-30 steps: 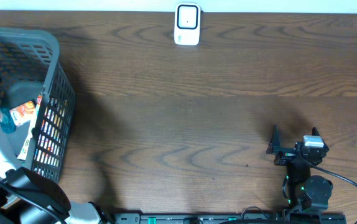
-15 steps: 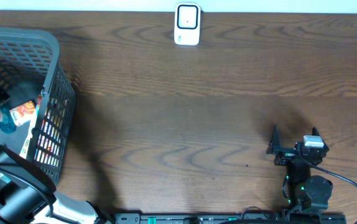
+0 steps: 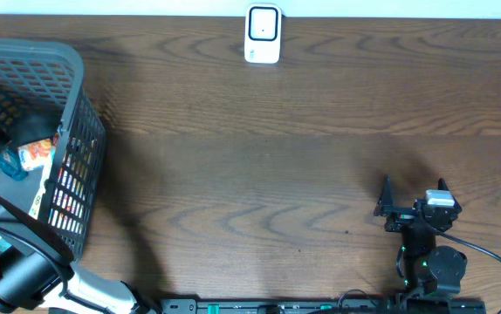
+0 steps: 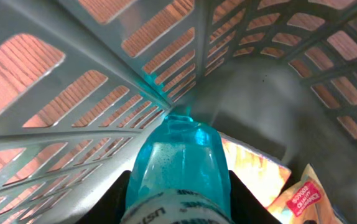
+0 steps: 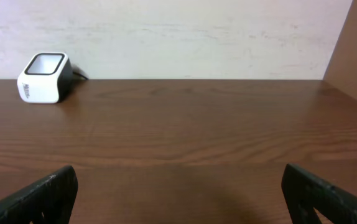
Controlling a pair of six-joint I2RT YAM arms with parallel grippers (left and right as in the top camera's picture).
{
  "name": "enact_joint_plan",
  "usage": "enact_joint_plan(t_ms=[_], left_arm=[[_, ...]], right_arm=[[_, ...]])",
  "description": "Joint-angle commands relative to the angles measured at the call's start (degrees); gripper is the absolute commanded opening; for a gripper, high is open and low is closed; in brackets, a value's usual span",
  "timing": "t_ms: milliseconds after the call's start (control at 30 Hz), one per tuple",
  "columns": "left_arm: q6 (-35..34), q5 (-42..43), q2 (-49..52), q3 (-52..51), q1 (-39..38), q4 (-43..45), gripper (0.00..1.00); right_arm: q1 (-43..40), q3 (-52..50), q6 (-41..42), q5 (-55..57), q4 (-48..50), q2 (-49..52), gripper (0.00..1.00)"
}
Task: Scan the item barcode
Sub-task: 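Reach the left gripper into the basket and grasp the blue mouthwash bottle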
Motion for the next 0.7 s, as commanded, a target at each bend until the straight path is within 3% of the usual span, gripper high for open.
enact_joint_plan(t_ms=[0, 233, 467, 600, 667], left_arm=[[-0.48, 1.25, 1.79, -0.35, -0.09, -0.85, 0.24], [-3.41, 1.7, -3.74, 0.24, -0.09, -0.96, 0.21], [-6.19, 2.54, -16.52, 0.33, -0.09, -0.76, 0.21], [-7.78, 9.35, -24.5, 0.33, -0.11, 0.33, 0.21], [-11.74, 14.97, -28.96, 0.33, -0.26, 1.99, 0.21]], right_arm=[[-0.44, -0.07, -0.46, -0.13, -0.24, 0.0, 0.99], [-0.44, -0.07, -0.44, -0.13, -0.24, 0.0, 0.99], [-0.44, -0.07, -0.44, -0.13, -0.24, 0.0, 0.99], [-0.44, -0.07, -0.44, -0.13, -0.24, 0.0, 0.99], [-0.44, -0.07, -0.44, -0.13, -0.24, 0.0, 0.99]])
